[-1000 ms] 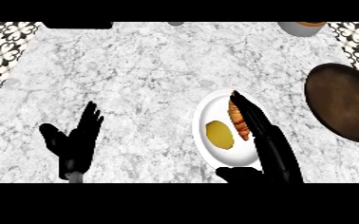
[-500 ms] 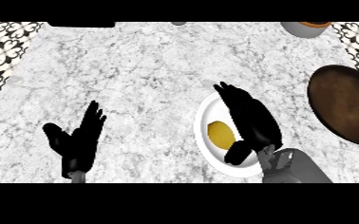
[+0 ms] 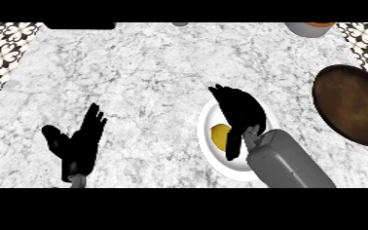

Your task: Pick the lemon from the plate and place it in the pan

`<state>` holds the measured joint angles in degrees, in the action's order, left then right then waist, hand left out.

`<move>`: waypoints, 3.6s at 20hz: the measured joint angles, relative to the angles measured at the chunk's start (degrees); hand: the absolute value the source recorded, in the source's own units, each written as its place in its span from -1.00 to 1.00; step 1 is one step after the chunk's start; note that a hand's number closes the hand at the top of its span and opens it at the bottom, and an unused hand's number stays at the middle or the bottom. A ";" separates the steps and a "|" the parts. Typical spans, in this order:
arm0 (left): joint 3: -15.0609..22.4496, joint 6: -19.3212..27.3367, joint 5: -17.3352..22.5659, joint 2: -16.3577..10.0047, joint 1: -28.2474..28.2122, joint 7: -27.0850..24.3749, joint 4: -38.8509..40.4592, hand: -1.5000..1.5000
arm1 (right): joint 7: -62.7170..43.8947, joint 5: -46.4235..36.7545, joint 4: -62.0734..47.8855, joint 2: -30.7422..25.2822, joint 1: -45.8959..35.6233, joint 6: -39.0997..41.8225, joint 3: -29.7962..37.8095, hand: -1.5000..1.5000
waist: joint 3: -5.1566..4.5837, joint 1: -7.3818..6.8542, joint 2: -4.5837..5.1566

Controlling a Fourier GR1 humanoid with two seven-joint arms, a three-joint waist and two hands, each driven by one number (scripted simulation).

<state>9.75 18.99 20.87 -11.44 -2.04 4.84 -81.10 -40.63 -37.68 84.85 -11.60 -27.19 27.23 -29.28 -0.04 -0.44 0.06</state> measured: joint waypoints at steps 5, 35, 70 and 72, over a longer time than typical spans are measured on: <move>-0.78 -0.61 -0.76 0.91 0.26 -0.48 0.88 0.00 | 1.17 -0.20 -2.84 1.32 1.12 3.92 0.56 -1.00 | 0.04 0.17 -0.06; -5.10 -4.03 -6.39 4.74 -1.27 2.57 -2.08 0.00 | 28.11 -19.08 -15.36 5.90 6.67 -10.93 4.99 1.00 | -0.18 0.19 -0.44; -6.63 -5.49 -7.95 6.48 -3.32 1.65 -2.34 0.00 | 24.10 -13.90 44.97 -8.95 42.30 -25.72 25.28 1.00 | 0.03 0.67 -0.13; -6.57 -5.53 -8.17 6.44 -3.16 2.25 -2.75 0.00 | 25.21 -11.10 41.91 -8.66 39.98 -25.58 28.39 1.00 | 0.04 0.54 -0.09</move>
<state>3.18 13.46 12.71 -5.01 -5.20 7.09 -83.85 -15.42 -48.78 126.76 -20.26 12.80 1.65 -0.90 0.00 0.10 -0.03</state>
